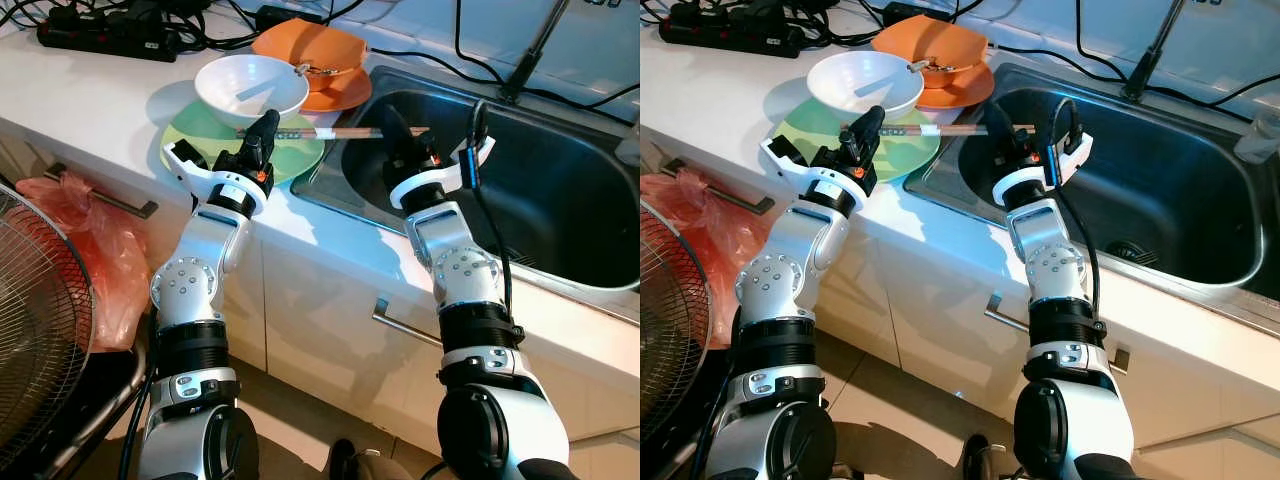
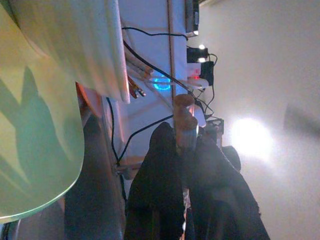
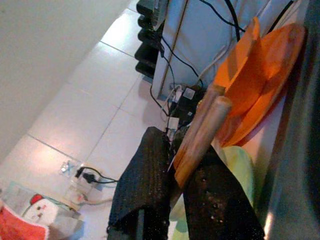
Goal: Kitchen organization
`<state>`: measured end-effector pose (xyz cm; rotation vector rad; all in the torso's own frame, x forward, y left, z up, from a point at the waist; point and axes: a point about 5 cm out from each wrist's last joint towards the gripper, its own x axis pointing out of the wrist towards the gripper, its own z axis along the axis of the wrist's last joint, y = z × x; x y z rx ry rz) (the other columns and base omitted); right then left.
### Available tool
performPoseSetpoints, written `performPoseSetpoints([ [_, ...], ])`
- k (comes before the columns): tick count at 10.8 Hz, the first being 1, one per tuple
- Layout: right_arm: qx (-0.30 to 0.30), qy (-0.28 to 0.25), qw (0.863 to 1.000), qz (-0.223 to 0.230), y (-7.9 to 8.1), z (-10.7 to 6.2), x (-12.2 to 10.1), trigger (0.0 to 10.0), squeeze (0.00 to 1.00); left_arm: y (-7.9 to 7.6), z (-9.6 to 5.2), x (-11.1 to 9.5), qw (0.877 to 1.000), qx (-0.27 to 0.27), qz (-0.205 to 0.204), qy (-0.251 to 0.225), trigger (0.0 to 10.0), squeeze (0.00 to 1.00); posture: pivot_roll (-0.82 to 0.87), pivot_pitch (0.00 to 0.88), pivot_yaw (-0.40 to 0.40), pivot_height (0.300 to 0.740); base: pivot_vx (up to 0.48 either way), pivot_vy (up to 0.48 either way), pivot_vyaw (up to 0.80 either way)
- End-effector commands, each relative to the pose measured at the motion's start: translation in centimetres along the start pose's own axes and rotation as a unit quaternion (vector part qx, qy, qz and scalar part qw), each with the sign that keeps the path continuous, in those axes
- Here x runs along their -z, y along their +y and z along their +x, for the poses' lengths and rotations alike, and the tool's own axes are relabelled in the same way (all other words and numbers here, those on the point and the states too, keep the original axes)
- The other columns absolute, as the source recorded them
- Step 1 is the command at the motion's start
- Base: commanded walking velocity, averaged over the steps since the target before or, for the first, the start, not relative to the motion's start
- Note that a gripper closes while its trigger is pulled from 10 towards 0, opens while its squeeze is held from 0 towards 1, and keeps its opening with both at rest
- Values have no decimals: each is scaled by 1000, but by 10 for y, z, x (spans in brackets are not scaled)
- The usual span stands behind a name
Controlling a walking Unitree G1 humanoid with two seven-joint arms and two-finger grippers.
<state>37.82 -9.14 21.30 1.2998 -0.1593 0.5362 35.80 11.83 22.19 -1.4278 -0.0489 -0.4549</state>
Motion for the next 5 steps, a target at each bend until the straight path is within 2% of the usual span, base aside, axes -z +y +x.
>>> performPoseSetpoints([
  [1, 1, 2, 1000, 3, 6, 5, 5, 0, 0, 0, 2, 24, 999, 10, -18, 37, 0, 0, -5, 141, -74, 740, 0, 0, 0],
  [2, -1, 3, 1000, 6, 7, 5, 6, 0, 0, 0, 1, 24, 999, 10, -9, 40, 1333, 0, -6, 142, -73, 740, 0, 0, 0],
  [3, -1, 3, 1000, 6, 7, 5, 6, 0, 0, 2, 2, 25, 999, 9, -12, 43, 9098, 0, -7, 141, -73, 740, 0, 0, 0],
  [4, 0, 3, 1000, 5, 6, 4, 5, 0, 0, 2, 2, 26, 999, 10, -15, 44, 10000, 1000, -8, 141, -73, 740, 0, 0, 0],
  [5, 1, 2, 1000, 5, 6, 4, 4, 0, 0, 2, 2, 26, 999, 9, -14, 44, 10000, 1000, -8, 141, -73, 740, 0, 0, 0],
])
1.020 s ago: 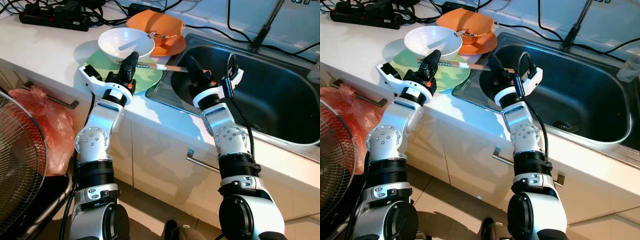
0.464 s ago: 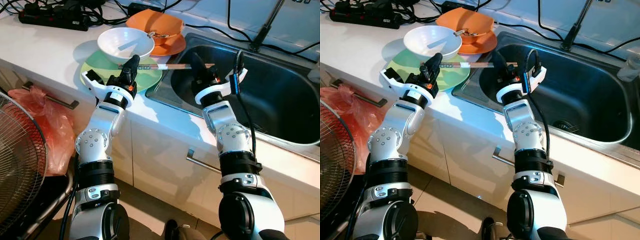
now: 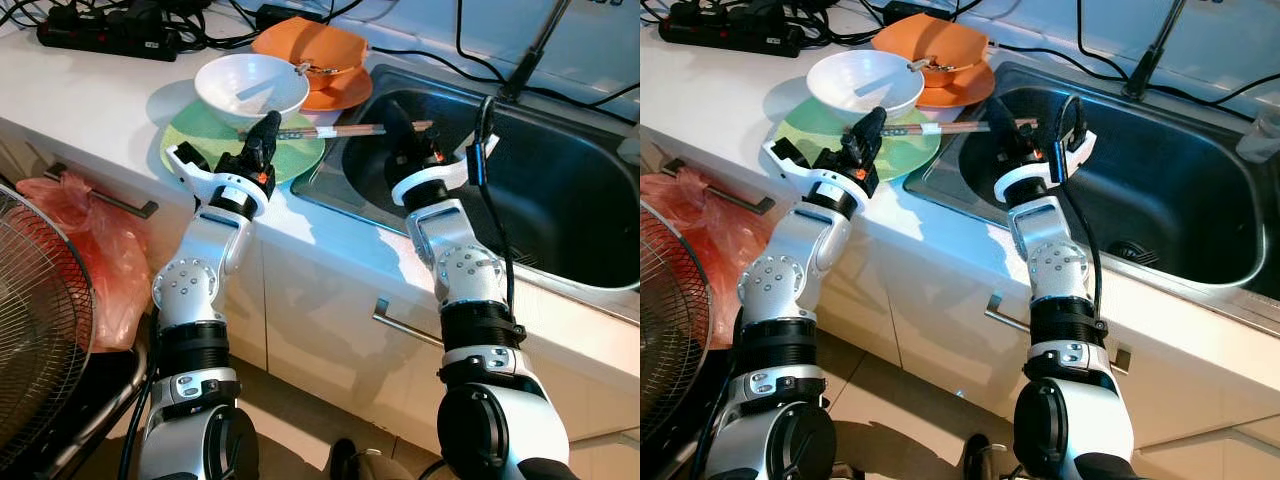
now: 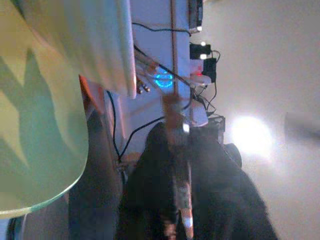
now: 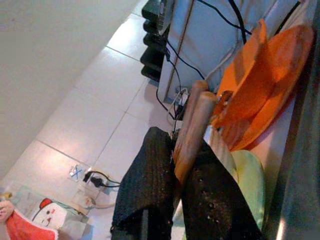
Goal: Kitchen organization
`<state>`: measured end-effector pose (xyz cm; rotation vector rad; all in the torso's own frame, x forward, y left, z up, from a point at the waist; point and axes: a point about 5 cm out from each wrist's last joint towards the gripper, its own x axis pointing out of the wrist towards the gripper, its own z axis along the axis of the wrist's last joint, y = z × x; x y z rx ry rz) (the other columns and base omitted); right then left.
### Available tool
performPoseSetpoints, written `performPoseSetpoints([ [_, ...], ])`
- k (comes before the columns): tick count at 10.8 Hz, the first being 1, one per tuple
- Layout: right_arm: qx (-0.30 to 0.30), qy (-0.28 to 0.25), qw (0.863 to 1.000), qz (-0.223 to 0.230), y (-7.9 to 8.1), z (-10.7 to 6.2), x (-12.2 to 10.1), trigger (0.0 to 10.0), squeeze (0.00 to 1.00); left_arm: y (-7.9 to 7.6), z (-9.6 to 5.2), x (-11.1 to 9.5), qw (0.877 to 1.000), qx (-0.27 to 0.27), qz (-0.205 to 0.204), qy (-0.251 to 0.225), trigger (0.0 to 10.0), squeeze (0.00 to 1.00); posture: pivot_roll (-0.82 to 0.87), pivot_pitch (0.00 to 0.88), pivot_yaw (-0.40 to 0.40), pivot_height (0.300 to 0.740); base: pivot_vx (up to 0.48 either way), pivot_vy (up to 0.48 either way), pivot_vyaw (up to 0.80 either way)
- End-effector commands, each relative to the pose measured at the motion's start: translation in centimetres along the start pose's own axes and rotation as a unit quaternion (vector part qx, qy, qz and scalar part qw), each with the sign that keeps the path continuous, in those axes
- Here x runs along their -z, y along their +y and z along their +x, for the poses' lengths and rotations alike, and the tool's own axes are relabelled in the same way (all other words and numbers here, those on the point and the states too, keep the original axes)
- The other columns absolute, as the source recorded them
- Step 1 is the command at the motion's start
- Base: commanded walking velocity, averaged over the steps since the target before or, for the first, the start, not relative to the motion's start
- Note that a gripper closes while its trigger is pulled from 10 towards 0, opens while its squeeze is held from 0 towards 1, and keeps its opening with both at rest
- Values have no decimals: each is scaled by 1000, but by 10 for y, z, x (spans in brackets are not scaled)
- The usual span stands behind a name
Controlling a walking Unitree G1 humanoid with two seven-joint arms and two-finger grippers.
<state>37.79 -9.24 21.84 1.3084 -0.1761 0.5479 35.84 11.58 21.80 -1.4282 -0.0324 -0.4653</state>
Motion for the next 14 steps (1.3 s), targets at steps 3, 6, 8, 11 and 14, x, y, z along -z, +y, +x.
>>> performPoseSetpoints([
  [3, 11, 7, 1000, -1, 0, 3, 5, 0, 0, -1, 1, 27, 999, 15, -4, 49, 10000, 1000, -6, 137, -75, 740, 0, 0, 0],
  [6, 10, 6, 1000, -1, 1, 3, 5, 0, 0, -4, -1, 33, 997, 31, 7, 75, 10000, 1000, -5, 134, -75, 740, 0, 0, 0],
  [8, 14, 1, 1000, -10, 0, 3, 3, 0, 0, -8, -3, 40, 993, 47, 16, 107, 10000, 1000, -3, 134, -73, 740, 0, 0, 0],
  [11, 39, -29, 995, -84, -1, 6, -10, 0, 0, -5, -13, 45, 987, 49, 45, 148, 10000, 1000, 3, 133, -70, 740, 0, 0, 0],
  [14, 97, -86, 973, -189, -7, 7, -42, 0, 0, -4, -20, 47, 984, 49, 55, 163, 10000, 1000, 10, 130, -64, 740, 0, 0, 0],
])
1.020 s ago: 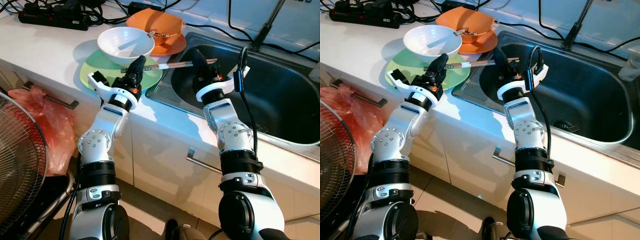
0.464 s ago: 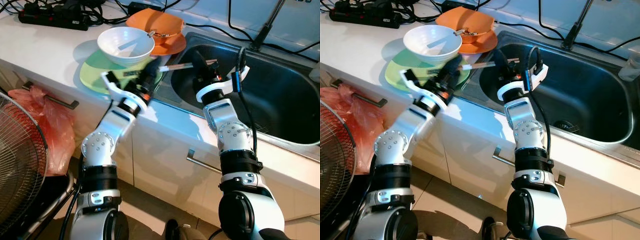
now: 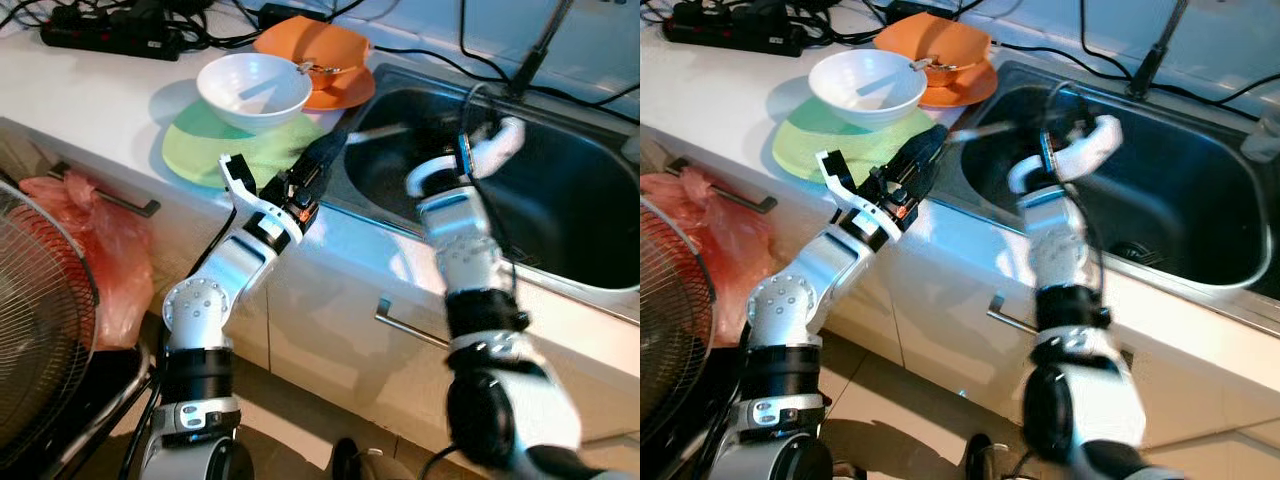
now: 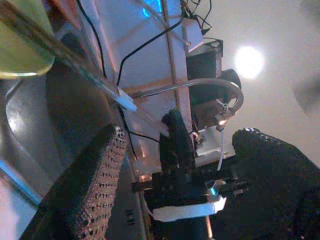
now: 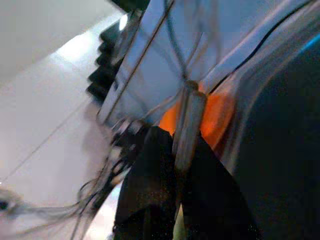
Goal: Kitchen organization
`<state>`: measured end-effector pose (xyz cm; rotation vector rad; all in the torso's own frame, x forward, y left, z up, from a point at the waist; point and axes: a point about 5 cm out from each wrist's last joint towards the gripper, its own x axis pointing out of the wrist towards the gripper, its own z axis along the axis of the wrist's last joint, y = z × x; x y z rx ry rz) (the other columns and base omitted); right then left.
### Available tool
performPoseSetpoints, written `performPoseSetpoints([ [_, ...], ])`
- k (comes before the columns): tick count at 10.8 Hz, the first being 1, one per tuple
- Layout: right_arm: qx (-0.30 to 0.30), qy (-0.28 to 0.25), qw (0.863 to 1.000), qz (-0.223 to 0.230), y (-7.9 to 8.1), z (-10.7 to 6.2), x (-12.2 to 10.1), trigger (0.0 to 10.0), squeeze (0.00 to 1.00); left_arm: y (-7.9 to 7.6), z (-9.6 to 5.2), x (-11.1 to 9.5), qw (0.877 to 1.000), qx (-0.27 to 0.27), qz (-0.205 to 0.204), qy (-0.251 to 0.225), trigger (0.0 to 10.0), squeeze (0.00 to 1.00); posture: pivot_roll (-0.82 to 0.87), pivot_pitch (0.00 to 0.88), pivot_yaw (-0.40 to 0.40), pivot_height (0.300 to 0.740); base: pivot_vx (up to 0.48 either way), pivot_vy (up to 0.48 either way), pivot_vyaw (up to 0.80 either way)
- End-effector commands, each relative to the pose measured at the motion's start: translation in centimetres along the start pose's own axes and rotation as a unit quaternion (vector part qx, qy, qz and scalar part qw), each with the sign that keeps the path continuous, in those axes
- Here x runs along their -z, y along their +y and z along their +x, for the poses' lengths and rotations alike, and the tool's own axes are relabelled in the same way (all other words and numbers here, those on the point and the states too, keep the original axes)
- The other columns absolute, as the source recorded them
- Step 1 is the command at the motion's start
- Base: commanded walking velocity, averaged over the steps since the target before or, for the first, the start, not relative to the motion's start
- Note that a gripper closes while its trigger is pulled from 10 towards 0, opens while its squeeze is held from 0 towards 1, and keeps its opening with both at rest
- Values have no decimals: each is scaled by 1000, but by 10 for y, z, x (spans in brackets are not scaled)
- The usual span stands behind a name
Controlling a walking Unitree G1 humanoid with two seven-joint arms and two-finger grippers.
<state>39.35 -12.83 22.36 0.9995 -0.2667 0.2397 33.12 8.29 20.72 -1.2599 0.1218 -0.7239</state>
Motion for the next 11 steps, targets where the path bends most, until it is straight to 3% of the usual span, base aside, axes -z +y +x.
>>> performPoseSetpoints([
  [1, 15, -23, 999, -31, -3, 4, -14, 0, 0, -4, 0, 7, 1000, 9, 10, 20, 10000, 1000, 10, 129, -64, 740, 0, 0, 0],
  [5, 59, -105, 986, -118, -23, 7, -74, 0, 0, -2, -3, 7, 999, -6, 29, 27, 10000, 1000, 9, 132, -56, 740, 0, 0, 0],
  [7, 67, -115, 977, -164, -30, 4, -87, 0, 0, 0, -5, 6, 998, -14, 57, 37, 10000, 1000, 10, 132, -52, 740, 0, 0, 0],
  [8, 70, -113, 965, -227, -35, 0, -94, 0, 0, 3, -9, 0, 991, -33, 119, 51, 10000, 1000, 10, 133, -48, 740, 0, 0, 0],
  [9, 76, -109, 958, -254, -39, -3, -96, 0, 0, 5, -12, -3, 980, -49, 182, 63, 10000, 1000, 10, 133, -46, 740, 0, 0, 0],
  [10, 78, -104, 953, -274, -44, -6, -95, 0, 0, 7, -14, -8, 961, -65, 259, 75, 10000, 1000, 11, 135, -43, 740, 0, 0, 0],
  [11, 75, -84, 943, -312, -50, -12, -92, 0, 0, 8, -16, -11, 932, -73, 344, 94, 10000, 259, 16, 136, -42, 740, 0, 0, 0],
])
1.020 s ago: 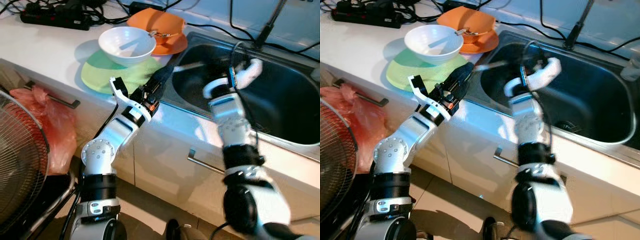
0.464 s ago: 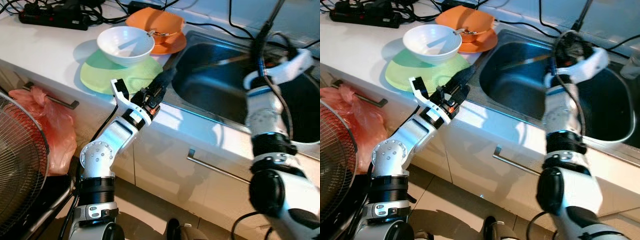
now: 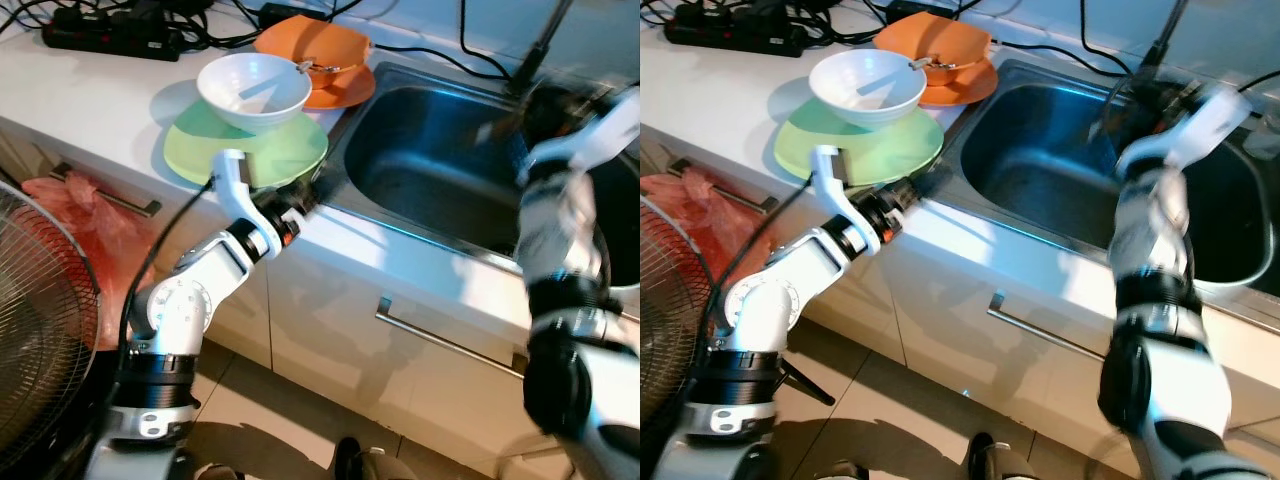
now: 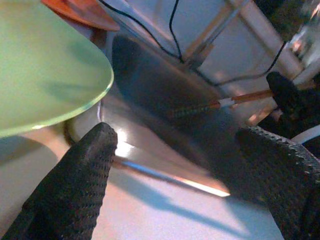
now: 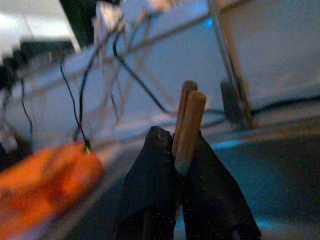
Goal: Kitchen organization
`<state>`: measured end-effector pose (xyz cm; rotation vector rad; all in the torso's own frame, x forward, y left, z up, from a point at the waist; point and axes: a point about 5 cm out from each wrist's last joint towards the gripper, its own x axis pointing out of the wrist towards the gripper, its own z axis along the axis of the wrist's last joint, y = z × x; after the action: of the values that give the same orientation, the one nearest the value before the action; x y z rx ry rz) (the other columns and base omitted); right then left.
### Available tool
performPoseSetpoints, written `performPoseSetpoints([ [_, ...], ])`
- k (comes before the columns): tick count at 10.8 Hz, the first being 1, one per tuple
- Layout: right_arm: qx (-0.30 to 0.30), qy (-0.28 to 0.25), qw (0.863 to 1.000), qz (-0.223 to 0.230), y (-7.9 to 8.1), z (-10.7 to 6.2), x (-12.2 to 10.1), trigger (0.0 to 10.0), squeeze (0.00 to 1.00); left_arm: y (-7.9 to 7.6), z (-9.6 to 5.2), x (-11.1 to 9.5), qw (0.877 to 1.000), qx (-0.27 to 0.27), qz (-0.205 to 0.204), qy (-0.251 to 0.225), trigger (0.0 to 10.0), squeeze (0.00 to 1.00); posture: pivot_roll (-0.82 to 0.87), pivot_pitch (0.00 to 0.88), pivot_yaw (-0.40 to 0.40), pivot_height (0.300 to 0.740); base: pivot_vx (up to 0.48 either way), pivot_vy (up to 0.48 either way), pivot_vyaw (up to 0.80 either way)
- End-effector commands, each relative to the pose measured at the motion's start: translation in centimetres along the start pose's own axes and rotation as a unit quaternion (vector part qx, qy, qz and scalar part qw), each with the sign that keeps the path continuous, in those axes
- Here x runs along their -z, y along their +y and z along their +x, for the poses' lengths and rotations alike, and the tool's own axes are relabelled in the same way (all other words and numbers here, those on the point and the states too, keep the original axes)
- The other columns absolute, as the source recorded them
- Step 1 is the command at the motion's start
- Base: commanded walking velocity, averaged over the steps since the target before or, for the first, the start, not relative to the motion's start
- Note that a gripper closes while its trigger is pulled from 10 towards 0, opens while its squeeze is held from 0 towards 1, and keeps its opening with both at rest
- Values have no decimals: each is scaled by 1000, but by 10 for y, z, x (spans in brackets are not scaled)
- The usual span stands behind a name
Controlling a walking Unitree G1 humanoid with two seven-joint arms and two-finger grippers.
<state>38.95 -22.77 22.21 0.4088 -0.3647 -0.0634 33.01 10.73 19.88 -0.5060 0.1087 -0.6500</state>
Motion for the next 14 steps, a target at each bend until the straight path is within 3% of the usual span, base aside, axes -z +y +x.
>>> performPoseSetpoints([
  [1, -4, 12, 999, -36, -8, -3, 1, 0, 0, -6, 0, 2, 999, 14, 34, 7, 10000, 0, 17, 138, -39, 740, 0, 0, 0],
  [2, 1, 52, 994, -96, -15, -8, 13, 10000, 0, -6, 0, 1, 998, 17, 59, 10, 10000, 0, 15, 139, -35, 740, 0, 0, 0],
  [6, -7, 119, 981, -153, -15, -14, 37, 10000, 0, -5, -3, 6, 993, 30, 115, 30, 10000, 0, 29, 144, -26, 740, 0, 0, 0],
  [7, -19, 124, 976, -179, -12, -15, 39, 10000, 922, -4, -4, 7, 992, 29, 119, 30, 10000, 0, 33, 145, -24, 740, 0, 0, 0],
  [8, -25, 123, 973, -196, -10, -14, 40, 10000, 1000, -4, -4, 7, 992, 28, 121, 31, 10000, 0, 34, 145, -24, 740, 0, 0, 0],
  [14, -46, 124, 968, -213, -2, -16, 46, 10000, 1000, -3, -4, 8, 990, 25, 132, 28, 10000, 0, 37, 142, -29, 740, 0, 0, 0],
])
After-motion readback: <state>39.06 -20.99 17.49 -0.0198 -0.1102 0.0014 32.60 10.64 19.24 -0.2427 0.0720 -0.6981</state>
